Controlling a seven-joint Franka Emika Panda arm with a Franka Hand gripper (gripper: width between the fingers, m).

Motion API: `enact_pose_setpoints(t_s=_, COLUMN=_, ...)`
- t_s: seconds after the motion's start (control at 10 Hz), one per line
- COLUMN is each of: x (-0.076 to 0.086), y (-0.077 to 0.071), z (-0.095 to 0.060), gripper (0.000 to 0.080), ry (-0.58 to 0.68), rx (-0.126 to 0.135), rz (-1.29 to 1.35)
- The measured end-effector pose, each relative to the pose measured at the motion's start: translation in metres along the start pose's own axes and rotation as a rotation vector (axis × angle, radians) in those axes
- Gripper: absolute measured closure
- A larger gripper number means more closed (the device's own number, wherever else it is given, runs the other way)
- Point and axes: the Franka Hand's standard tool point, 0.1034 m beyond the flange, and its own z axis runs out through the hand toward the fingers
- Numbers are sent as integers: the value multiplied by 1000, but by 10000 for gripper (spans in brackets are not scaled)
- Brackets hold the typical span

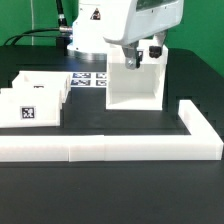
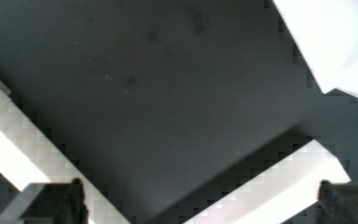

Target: Assemble drawer

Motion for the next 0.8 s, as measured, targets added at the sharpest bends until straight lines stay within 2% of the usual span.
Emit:
enact_pose_setpoints(t_s=0.7, x=0, y=0, z=0, gripper=150, ry=0, rx=0, rz=0)
enact_pose_setpoints(t_s=0.8, x=1, y=-1, z=-3, gripper=150, ry=16, rx=-15, rz=55)
